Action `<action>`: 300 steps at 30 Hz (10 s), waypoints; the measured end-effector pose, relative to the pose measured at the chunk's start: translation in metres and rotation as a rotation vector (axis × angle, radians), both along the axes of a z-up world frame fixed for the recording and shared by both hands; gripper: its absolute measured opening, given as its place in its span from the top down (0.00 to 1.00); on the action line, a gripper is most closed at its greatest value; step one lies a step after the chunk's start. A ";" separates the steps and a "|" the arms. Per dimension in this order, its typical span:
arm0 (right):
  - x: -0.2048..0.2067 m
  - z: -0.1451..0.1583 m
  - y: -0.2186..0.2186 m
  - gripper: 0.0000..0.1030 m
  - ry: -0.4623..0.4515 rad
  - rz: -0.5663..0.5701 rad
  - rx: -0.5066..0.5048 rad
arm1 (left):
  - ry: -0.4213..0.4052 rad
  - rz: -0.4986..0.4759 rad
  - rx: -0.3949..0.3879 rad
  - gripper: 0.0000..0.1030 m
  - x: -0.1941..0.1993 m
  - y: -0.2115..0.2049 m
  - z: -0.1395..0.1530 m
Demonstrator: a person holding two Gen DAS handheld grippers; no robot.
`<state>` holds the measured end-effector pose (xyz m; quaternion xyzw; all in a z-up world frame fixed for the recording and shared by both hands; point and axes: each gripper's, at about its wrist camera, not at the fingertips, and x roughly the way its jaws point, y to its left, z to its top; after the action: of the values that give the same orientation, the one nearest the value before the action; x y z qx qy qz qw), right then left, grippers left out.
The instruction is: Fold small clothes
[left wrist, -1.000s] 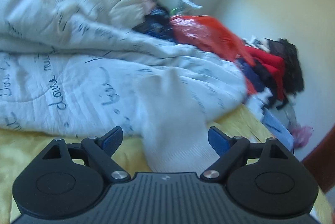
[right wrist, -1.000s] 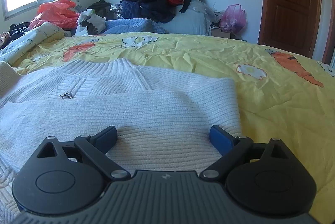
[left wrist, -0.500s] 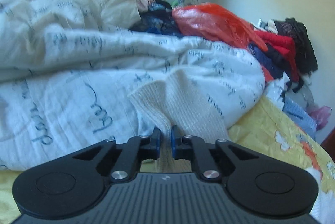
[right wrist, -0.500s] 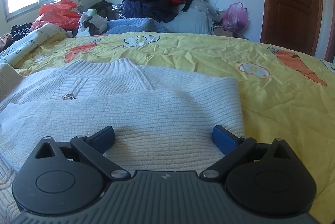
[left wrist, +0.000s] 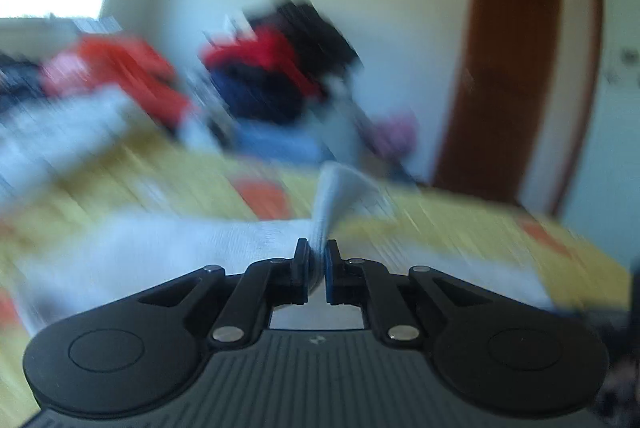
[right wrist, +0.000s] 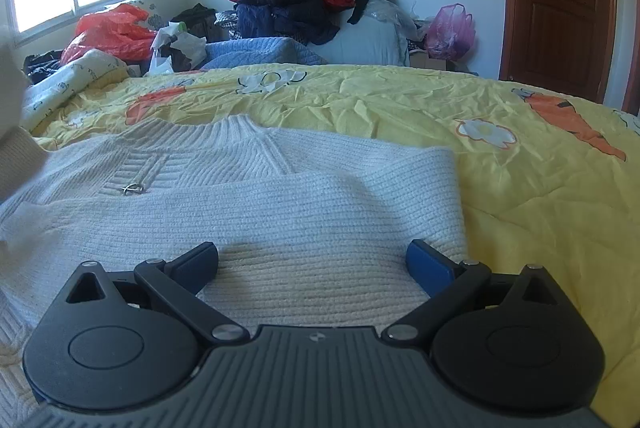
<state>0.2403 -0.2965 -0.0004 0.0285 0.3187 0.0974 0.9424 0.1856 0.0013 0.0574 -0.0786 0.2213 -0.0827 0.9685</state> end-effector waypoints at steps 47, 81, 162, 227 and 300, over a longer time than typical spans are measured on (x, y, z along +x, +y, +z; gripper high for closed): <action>0.037 0.019 0.099 0.88 0.439 0.142 0.525 | 0.137 0.051 -0.223 0.21 -0.045 0.078 -0.056; 0.000 0.020 -0.044 0.42 0.355 0.025 0.526 | 0.137 0.050 -0.222 0.21 -0.045 0.079 -0.056; -0.191 -0.004 0.051 0.02 0.040 -0.056 -0.085 | 0.237 -0.042 0.262 0.01 -0.127 0.037 -0.052; -0.192 -0.005 0.050 0.02 0.029 -0.066 -0.082 | 0.214 -0.018 0.237 0.00 -0.135 0.039 -0.055; -0.288 0.002 0.058 0.02 0.039 -0.081 -0.096 | 0.218 0.026 0.251 0.00 -0.232 0.041 -0.052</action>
<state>-0.0473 -0.2382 0.0013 -0.0020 0.3399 0.0433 0.9395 -0.0468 0.0425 0.0059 0.0316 0.3328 -0.0327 0.9419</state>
